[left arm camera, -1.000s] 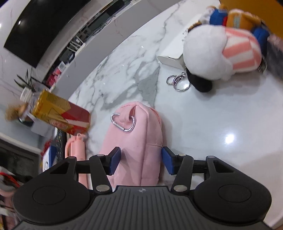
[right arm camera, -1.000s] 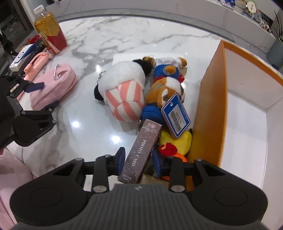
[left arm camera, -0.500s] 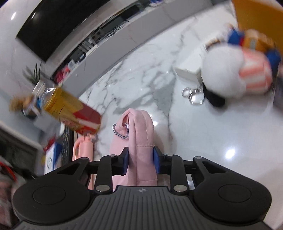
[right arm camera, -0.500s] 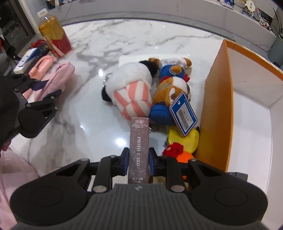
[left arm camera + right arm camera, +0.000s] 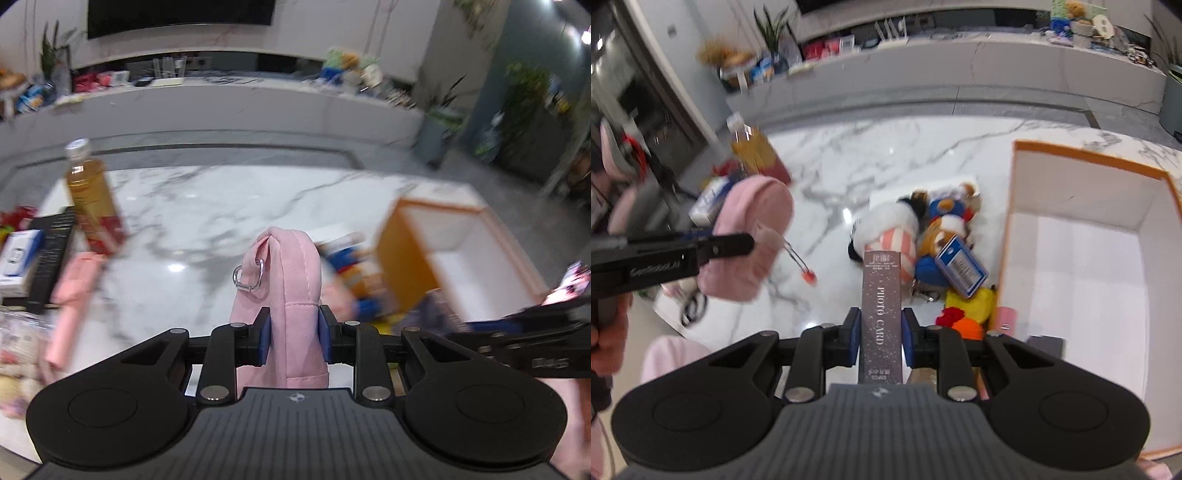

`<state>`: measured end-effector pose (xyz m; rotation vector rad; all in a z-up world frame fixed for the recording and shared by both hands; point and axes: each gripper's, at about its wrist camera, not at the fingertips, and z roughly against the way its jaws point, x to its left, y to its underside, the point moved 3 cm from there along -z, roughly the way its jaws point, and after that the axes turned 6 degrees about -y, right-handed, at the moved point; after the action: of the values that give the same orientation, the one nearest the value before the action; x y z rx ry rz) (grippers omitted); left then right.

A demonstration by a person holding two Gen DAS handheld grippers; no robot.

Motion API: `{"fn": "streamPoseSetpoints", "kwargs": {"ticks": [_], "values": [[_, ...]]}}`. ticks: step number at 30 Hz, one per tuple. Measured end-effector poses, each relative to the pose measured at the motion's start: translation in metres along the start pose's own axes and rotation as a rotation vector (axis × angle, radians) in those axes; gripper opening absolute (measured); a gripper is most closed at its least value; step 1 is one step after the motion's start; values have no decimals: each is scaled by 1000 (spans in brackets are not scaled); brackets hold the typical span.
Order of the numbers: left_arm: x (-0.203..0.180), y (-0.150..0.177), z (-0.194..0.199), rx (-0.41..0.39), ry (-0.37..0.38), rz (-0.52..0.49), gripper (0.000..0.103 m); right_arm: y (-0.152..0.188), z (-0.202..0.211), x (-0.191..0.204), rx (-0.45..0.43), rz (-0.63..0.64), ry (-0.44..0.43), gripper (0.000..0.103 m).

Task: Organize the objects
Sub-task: 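Lift the pink pouch and photo card box toward the orange box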

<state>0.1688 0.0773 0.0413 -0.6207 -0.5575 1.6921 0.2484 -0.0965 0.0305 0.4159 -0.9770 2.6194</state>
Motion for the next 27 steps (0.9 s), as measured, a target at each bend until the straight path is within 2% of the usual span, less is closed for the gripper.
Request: {"fn": "streamPoseSetpoints", "kwargs": {"ticks": [4, 7, 11, 15, 20, 27], "values": [[-40, -12, 15, -19, 147, 28, 30, 1, 44, -19, -79, -34, 1, 24], [-71, -21, 13, -21, 247, 40, 30, 0, 72, -40, -131, -58, 40, 24], [-109, -26, -6, 17, 381, 81, 30, 3, 100, -72, -164, -86, 109, 24], [-144, -19, -43, 94, 488, 141, 30, 6, 116, -105, -171, -113, 172, 24], [-167, -6, -98, 186, 508, 212, 30, 14, 114, -136, -152, -148, 199, 24], [-174, 13, -146, 297, 467, 243, 30, 31, 75, -160, -88, -175, 215, 24]]}}
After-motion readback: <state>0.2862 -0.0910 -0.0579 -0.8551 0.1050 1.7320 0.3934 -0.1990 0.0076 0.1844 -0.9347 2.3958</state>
